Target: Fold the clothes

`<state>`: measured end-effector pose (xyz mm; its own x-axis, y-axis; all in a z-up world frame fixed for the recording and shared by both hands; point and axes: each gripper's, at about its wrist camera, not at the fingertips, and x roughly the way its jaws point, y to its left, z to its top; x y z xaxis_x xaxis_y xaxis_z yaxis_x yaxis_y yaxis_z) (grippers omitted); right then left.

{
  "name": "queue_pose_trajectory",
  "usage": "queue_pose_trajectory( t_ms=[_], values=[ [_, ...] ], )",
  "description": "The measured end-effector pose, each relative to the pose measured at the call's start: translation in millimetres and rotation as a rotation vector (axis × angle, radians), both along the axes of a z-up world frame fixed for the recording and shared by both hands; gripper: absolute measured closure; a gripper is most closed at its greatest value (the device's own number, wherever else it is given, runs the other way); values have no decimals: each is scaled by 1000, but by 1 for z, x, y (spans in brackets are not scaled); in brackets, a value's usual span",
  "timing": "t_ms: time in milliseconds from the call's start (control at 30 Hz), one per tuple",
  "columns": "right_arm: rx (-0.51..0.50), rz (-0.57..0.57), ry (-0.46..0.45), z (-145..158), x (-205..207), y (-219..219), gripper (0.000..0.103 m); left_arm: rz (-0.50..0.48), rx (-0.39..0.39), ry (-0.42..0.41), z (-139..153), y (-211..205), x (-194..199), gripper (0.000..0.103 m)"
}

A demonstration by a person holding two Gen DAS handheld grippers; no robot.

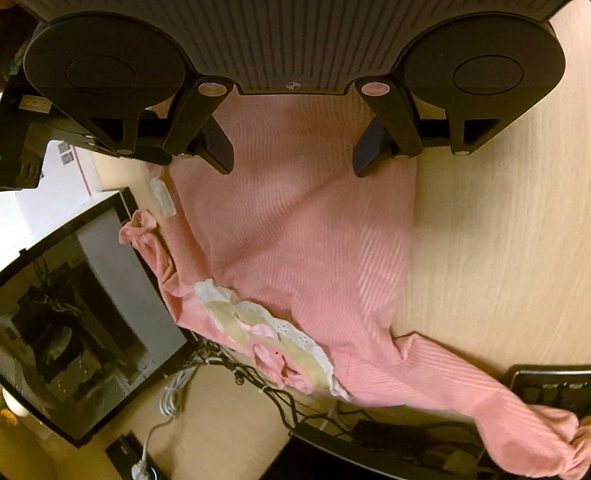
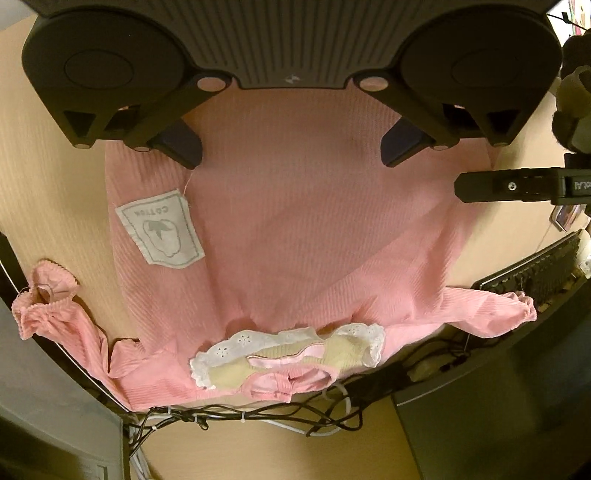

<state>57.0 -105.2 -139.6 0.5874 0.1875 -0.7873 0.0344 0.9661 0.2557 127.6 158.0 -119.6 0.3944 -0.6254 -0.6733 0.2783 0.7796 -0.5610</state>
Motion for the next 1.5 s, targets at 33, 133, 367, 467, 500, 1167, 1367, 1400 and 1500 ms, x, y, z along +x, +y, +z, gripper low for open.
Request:
queue_pose_trajectory(
  t_ms=[33, 133, 367, 467, 500, 1167, 1367, 1400, 1500],
  values=[
    [5, -8, 8, 1, 1, -1, 0, -1, -7, 2, -1, 1, 1, 26],
    [63, -62, 48, 3, 9, -9, 0, -8, -22, 7, -2, 2, 5, 26],
    [218, -123, 116, 4, 18, -21, 0, -72, -88, -28, 3, -1, 10, 27],
    [267, -117, 121, 3, 19, -17, 0, -124, -160, -38, 4, -4, 14, 27],
    [257, -109, 126, 4, 20, -15, 0, -138, -169, -33, 2, -6, 16, 27],
    [-211, -23, 113, 11, 30, 0, 22, -147, -166, 33, -22, 13, 22, 32],
    [-243, -20, 134, 11, 28, -8, 20, -143, -155, 36, -21, 22, 17, 32],
    [-252, -18, 136, 11, 28, -8, 20, -141, -152, 37, -21, 24, 17, 31],
    [-302, 1, 130, 13, 29, -5, 19, -131, -144, 39, -19, 27, 14, 31]
  ],
)
